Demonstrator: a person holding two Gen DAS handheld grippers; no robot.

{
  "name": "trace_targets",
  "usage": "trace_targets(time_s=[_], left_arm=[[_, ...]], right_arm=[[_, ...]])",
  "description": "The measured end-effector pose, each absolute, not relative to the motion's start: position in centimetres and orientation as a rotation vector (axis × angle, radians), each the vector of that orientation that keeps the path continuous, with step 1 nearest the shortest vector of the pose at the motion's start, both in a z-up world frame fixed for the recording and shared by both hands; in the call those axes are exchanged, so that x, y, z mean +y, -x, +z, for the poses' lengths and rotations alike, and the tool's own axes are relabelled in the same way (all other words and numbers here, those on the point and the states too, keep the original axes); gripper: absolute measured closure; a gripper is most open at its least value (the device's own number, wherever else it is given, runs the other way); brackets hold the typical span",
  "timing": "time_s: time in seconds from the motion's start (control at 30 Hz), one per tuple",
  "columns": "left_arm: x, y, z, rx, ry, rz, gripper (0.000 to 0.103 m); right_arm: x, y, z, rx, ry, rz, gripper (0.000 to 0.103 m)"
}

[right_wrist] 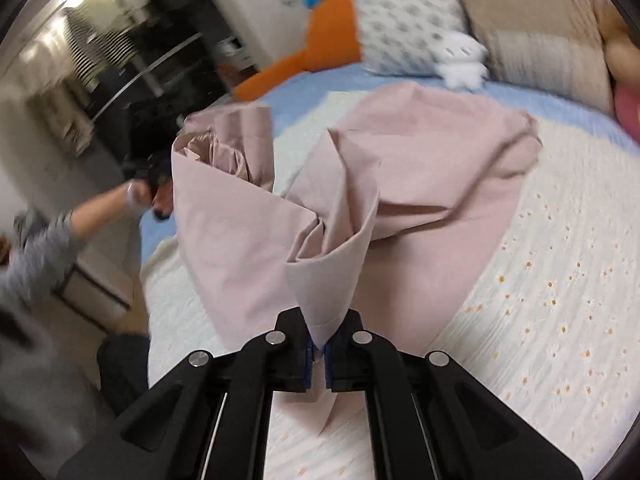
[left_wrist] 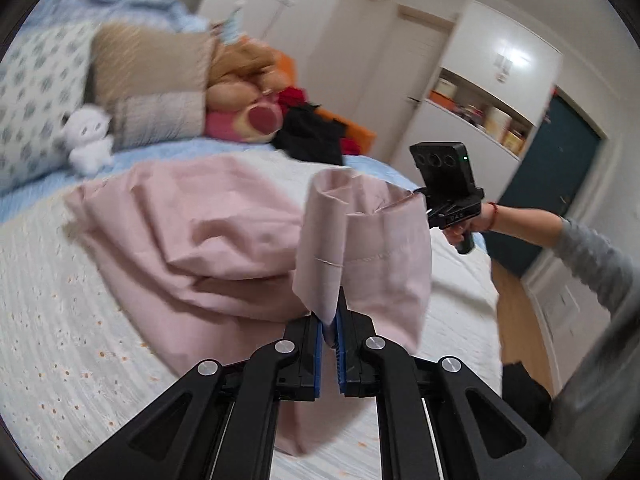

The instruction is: Fold large clothes

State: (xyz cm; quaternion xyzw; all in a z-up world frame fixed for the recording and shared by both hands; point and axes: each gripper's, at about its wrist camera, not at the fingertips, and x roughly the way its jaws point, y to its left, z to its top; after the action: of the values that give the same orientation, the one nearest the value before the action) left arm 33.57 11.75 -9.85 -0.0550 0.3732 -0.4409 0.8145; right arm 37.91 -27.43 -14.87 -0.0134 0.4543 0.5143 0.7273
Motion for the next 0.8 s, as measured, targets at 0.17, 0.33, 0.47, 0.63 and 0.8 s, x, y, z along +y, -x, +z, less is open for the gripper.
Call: trace_targets(time_s=[0.17,0.33,0.47,0.63,0.8], left_arm=[[11.5,-37.6,-15.1,0.943,0.107,-0.868,0.092],[9.8,-40.2,-19.5,1.024,0.062,-0.813,0.087],[10.2,-39.3,-19.3,0.969,0.081,-0.759,0.079],[15.2,-35.3,-14.8,0.906,0.131,-0.579,0.020],[16.2,-30.6,-8.4,0.848,0.145,-0.588,0.020]], right_arm=[[-25.8,-41.3,-17.8,0.995,0.007,1.211,0.099],[-25.5,-44.2,-22.2,1.047,-0.041,1.173,0.089],[-26.6,-43.7,-23.0,1.063,-0.132,1.137,0.079],[-30.9,-41.4,-17.8,0.974,-0.160,0.996,0.007],[-34.6,-37.5,-11.9,0.870,-0.256,0.998,0.016]])
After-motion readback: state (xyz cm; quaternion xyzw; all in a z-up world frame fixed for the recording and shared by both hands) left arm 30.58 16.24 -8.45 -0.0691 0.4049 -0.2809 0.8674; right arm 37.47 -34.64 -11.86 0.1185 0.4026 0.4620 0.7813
